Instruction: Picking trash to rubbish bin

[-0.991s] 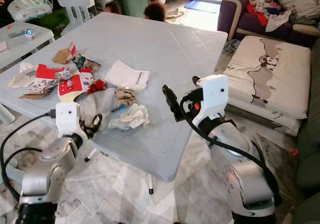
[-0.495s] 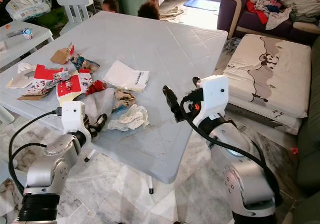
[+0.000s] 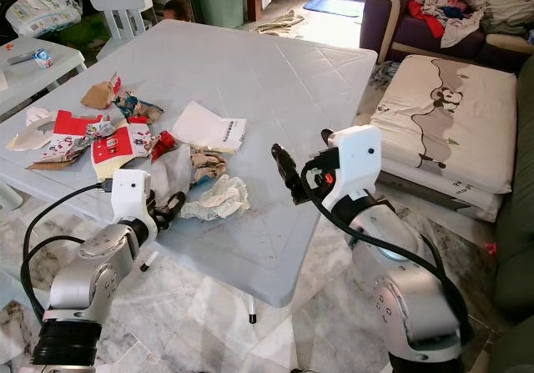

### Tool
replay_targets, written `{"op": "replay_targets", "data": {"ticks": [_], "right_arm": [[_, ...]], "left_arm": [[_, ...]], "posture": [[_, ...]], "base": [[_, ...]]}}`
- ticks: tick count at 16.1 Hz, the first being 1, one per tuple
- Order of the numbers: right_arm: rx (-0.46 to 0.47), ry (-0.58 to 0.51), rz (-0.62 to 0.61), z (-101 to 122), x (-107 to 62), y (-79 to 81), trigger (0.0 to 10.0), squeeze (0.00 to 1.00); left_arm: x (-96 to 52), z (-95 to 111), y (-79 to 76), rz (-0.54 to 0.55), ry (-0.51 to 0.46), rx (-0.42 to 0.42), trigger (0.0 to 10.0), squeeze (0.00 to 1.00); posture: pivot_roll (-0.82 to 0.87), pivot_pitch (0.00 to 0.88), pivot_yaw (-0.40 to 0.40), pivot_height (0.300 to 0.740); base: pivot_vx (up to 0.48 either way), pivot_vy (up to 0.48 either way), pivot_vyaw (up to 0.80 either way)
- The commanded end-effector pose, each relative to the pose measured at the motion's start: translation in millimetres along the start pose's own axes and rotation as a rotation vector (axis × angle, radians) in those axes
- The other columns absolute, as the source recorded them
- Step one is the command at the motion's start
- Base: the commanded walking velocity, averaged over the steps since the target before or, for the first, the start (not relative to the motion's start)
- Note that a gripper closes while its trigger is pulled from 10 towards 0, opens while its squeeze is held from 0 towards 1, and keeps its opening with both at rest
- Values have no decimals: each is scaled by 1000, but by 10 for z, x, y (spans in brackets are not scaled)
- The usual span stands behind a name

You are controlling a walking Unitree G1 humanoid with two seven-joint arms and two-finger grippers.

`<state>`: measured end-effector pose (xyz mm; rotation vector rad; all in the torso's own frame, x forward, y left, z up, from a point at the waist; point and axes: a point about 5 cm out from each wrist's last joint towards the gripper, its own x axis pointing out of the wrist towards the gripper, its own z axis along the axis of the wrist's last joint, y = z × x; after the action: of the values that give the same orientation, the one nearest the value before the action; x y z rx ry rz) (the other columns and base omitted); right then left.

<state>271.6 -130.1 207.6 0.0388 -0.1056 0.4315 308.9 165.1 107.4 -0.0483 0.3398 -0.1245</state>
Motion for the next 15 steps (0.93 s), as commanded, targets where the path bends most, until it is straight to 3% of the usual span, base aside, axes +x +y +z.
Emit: {"op": "replay_targets", "data": {"ticks": [1,6,8,15], "right_arm": [[-8,-12,7,46,-30,14,10000,0],[40,36,74,-9,-35,80,10000,0],[74,144,230,-163,-136,281,10000,0],[103,259,357,-272,-283,360,10000,0]], "left_arm": [[-25,-148,21,12,69,11,0,0],[-77,-218,123,55,101,30,0,0],[-94,-225,154,66,100,32,0,0],[-168,-231,152,81,80,37,0,0]], "posture": [[-58,105,-33,740],[-58,107,-33,740],[-57,107,-33,740],[-59,102,-30,740]], "base": [[0,0,0],[0,0,0],[0,0,0],[0,0,0]]}}
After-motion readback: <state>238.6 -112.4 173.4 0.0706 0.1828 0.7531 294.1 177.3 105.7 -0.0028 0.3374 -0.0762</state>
